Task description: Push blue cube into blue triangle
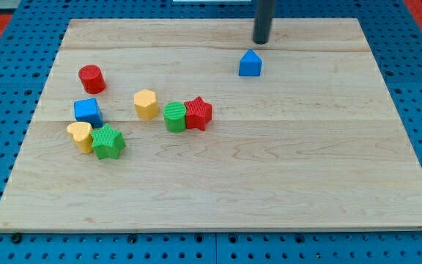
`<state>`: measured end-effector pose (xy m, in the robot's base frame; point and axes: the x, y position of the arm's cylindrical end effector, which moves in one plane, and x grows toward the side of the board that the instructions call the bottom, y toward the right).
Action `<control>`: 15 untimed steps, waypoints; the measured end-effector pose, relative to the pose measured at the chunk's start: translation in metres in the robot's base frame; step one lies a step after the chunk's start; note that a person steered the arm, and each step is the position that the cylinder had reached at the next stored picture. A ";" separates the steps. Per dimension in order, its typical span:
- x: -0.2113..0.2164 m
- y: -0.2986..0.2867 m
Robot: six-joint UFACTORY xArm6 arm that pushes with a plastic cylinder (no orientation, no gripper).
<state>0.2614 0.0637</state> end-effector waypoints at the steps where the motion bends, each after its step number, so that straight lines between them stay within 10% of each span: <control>1: 0.060 -0.004; 4: 0.128 0.069; 7: 0.085 -0.219; 9: 0.169 -0.309; 11: 0.204 -0.248; 13: 0.138 -0.183; 15: 0.115 -0.233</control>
<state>0.3762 -0.1696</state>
